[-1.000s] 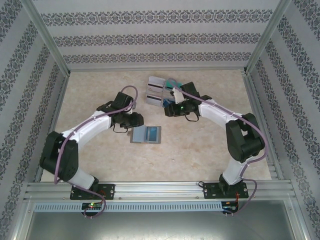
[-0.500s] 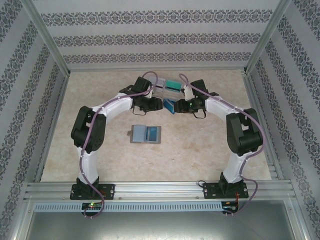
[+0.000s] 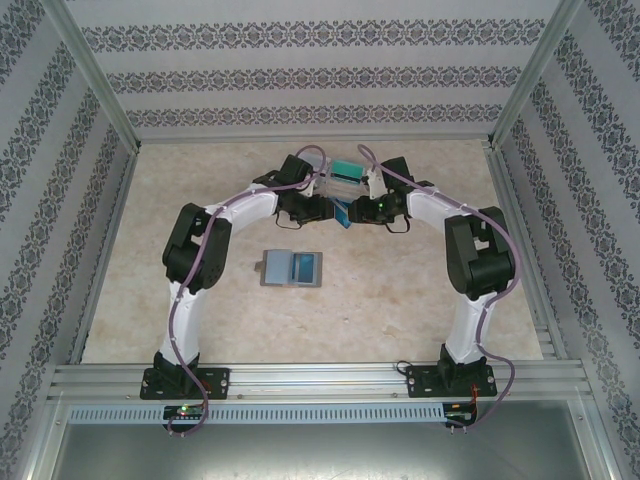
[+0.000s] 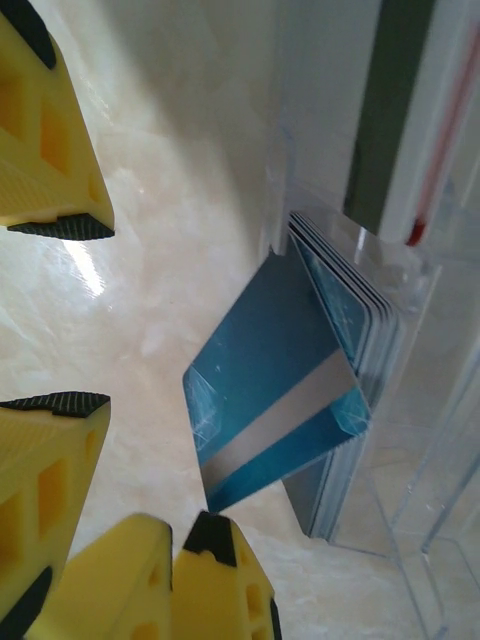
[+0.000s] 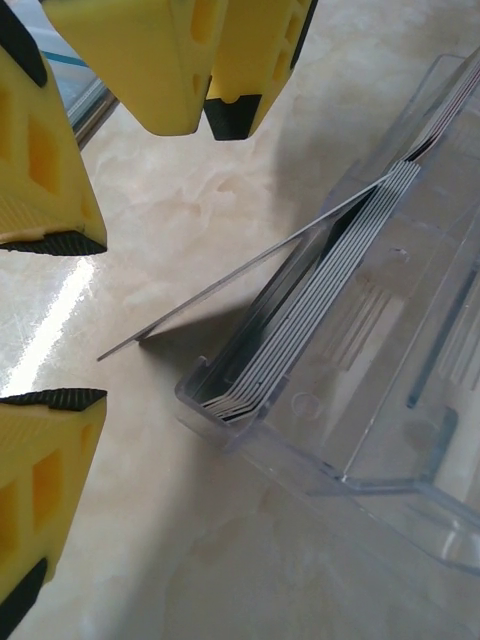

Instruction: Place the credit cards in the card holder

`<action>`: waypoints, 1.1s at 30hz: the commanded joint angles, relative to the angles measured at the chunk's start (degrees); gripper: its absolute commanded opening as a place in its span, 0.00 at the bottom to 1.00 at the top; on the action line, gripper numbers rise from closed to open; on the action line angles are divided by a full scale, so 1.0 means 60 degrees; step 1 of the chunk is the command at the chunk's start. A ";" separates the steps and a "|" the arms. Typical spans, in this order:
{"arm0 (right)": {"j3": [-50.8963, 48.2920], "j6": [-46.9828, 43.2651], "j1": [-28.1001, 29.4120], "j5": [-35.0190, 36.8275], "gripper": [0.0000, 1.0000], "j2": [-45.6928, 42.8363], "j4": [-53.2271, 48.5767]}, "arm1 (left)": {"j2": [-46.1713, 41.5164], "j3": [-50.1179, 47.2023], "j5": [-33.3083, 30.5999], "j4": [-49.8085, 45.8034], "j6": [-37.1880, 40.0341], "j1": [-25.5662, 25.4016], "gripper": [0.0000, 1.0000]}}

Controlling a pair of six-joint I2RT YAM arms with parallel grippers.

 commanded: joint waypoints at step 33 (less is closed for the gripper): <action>0.0786 -0.0818 0.0168 -0.0140 0.03 0.0318 -0.0611 | 0.0256 0.0891 0.0372 0.0010 -0.0165 -0.0245 0.46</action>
